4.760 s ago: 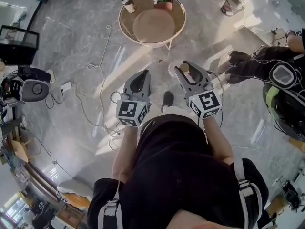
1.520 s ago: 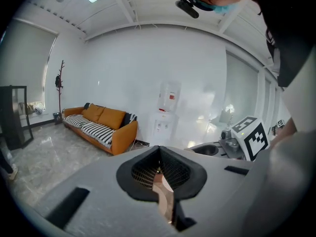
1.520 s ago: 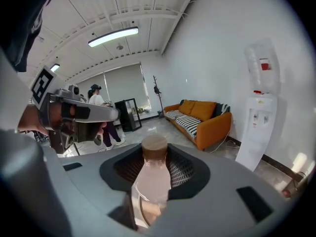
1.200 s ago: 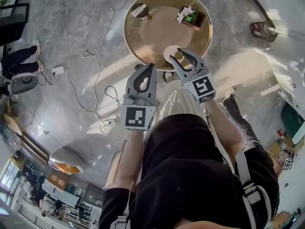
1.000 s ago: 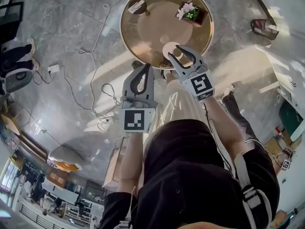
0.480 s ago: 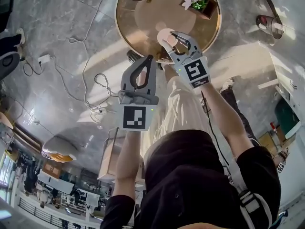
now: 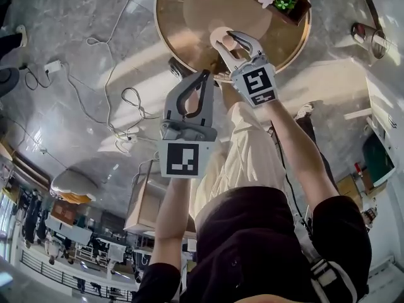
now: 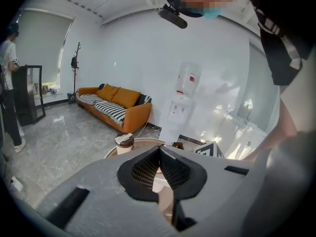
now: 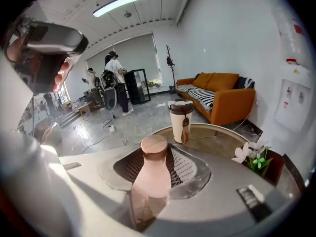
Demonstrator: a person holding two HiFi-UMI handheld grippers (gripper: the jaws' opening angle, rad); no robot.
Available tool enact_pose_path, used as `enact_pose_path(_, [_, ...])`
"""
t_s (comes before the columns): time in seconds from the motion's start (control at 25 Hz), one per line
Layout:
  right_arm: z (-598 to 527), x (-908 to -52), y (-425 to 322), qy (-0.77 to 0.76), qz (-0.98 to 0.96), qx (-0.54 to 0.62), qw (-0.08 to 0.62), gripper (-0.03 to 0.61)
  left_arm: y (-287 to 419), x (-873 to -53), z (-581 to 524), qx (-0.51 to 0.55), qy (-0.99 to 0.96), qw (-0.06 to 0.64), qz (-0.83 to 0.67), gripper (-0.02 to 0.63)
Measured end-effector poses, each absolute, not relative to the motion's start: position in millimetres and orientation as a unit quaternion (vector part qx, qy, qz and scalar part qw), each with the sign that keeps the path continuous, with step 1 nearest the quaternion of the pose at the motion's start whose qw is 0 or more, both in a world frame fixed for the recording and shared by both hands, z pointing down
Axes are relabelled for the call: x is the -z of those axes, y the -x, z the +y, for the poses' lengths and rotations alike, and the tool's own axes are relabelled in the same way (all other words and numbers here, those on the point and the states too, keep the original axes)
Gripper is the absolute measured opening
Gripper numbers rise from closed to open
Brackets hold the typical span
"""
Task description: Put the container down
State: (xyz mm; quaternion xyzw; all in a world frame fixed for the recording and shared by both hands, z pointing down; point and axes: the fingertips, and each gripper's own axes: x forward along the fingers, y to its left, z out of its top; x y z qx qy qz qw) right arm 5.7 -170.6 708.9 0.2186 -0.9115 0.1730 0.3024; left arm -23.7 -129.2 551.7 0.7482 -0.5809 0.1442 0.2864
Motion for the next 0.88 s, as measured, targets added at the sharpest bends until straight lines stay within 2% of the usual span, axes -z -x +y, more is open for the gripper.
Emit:
enact_pose_path(0.32, [-185,-764,-8,-0.219,-0.903,-0.162,0.333,0.14,28,-583,-141,-0.143,-0.753,0.287,-0.575,0.018])
enact_pose_path(0.88, [-196,-814,-20,-0.243,-0.884,-0.162,0.365,0.141,17,-613,-141,-0.142,-0.753,0.316,-0.56,0.018])
